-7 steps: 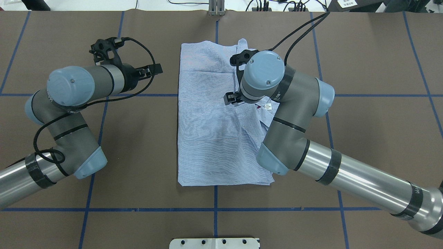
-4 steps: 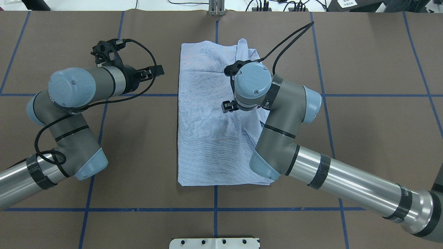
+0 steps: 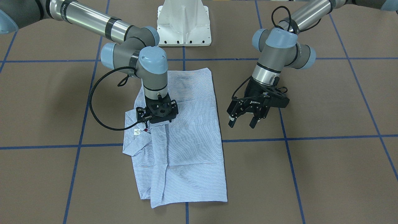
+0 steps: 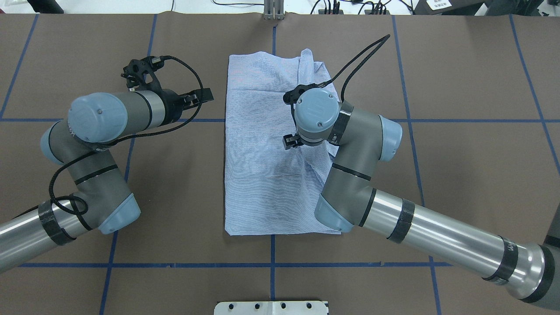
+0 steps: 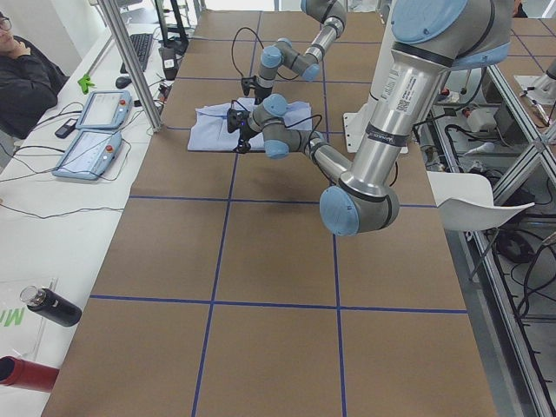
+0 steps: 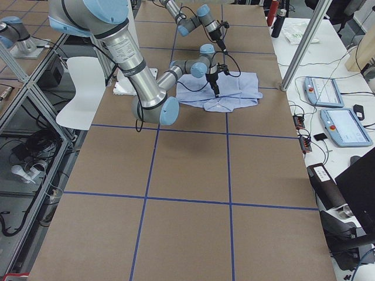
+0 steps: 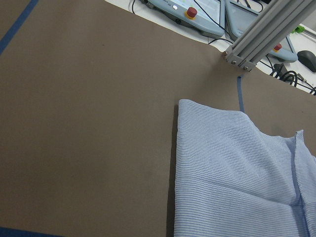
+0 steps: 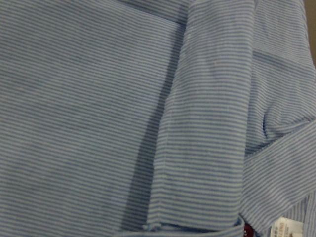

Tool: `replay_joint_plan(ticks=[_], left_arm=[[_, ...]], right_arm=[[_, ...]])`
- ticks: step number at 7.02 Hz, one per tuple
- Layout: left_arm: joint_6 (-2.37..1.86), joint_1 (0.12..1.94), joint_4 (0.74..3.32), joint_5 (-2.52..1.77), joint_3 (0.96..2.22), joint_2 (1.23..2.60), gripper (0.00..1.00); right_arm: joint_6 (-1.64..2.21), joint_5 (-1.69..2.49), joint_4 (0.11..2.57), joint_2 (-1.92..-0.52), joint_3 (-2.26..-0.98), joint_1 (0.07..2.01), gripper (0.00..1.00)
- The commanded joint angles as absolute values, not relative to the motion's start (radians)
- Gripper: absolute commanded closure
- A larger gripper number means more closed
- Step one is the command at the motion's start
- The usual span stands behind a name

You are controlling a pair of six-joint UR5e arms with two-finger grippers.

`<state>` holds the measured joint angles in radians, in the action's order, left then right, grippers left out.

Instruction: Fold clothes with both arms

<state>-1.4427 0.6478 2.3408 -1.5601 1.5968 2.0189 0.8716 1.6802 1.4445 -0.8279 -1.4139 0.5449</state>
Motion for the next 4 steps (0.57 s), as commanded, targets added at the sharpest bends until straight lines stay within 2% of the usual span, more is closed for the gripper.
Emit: replay_joint_plan(ticks=[1,4], left_arm=[[-1.468,0.635,2.341,-1.560,1.597,2.023,0.01],[-1.471,0.626,2.341,-1.560,1.598,2.023,0.01]], right_arm=[[0.845,1.678,1.479,-0.828,-1.413,0.548,0.00],[0.822,1.667,1.532,-0.836,-1.428,0.561,0.00]])
